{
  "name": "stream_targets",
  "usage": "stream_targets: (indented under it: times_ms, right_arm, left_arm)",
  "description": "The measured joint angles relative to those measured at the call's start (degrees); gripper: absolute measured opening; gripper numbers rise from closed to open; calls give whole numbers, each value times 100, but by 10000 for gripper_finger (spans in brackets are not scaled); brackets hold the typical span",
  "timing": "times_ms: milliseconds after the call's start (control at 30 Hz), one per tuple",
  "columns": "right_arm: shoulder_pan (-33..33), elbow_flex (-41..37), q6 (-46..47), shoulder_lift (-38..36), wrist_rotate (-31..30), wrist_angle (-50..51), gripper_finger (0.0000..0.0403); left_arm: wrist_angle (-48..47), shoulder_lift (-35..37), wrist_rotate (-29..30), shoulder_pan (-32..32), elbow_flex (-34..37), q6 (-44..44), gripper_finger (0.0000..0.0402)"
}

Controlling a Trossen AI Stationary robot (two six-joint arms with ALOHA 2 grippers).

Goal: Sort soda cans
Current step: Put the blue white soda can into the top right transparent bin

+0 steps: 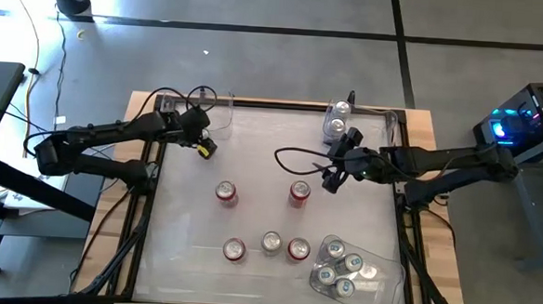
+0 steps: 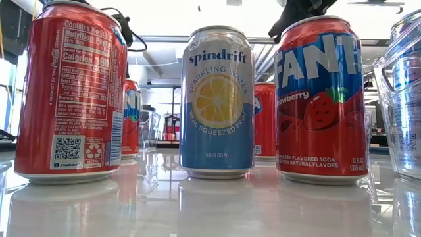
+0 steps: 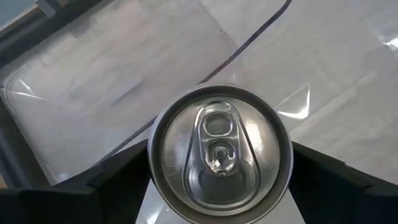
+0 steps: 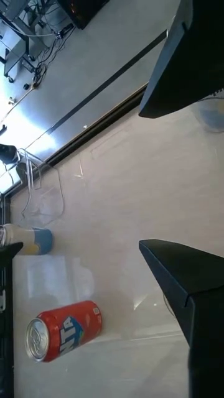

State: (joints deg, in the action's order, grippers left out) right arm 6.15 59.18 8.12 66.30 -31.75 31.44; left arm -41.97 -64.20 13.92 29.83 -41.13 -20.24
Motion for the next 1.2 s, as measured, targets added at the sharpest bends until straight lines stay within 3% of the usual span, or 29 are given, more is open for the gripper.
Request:
stream_targets:
  times_ms: [200,333,467,667,967,1200]
  right_arm:
    - [117,0,65,-125,13,3,332]
    - [378,0,178,-436,21,2,332]
    - [566,0,335,-768,-33,-2,332]
    - [600,0,391,-900,-388,6,332]
    - [603,0,1145,-898,-384,899,332]
    - [643,0,2094,-872,-424,1967,332]
  left_arm:
    - [-48,-11,-277,-223,-102,-4,285]
    - [-21,-30,-800,-654,-386,-221,284]
    - [461,-309,-789,-1281,-809,-420,284]
    - [1178,-1734,-809,-1859,-2096,114,284]
    - [762,-4335,-801,-1766,-4551,1327,284]
    - [745,-5163,-1027,-1696,-5322,1603,307]
